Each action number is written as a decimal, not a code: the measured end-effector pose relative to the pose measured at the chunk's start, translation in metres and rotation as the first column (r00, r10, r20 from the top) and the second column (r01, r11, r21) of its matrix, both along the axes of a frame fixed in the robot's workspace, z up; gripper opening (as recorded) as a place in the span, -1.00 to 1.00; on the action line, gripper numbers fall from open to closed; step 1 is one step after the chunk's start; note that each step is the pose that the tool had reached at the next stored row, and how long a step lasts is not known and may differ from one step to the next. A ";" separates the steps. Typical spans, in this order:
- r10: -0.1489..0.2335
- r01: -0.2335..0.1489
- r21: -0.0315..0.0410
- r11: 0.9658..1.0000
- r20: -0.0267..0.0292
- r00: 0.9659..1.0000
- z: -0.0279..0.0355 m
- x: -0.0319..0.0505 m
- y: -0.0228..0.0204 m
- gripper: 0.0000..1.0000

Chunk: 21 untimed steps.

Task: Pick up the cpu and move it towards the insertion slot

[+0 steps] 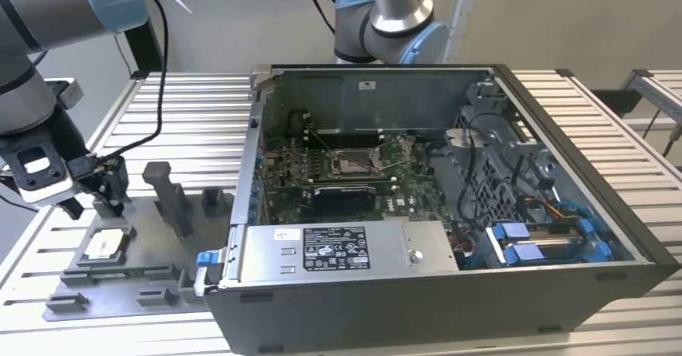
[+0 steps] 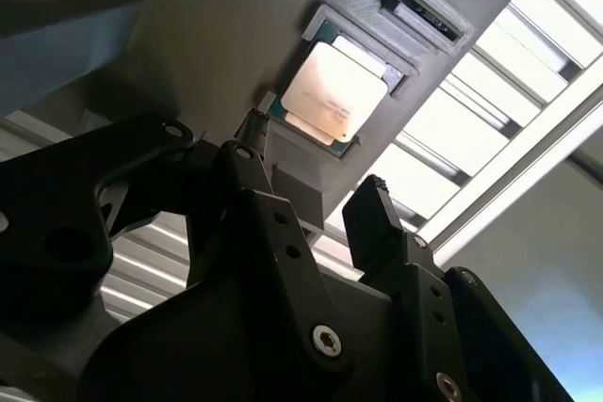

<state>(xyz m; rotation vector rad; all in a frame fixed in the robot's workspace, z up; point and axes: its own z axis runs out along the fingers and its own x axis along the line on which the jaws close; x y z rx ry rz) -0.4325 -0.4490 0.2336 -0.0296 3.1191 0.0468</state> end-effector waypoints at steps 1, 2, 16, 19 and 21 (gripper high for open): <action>0.000 0.000 0.000 1.000 0.000 1.000 -0.0005 0.0000 -0.0007 1.00; 0.000 0.000 0.000 1.000 0.000 1.000 -0.0011 0.0000 -0.0015 1.00; 0.000 0.000 0.000 1.000 0.000 1.000 -0.0101 -0.0001 -0.0083 1.00; 0.000 0.000 0.000 1.000 0.000 1.000 -0.0128 -0.0001 -0.0094 1.00; 0.000 0.000 0.000 1.000 0.000 1.000 -0.0147 0.0000 -0.0104 1.00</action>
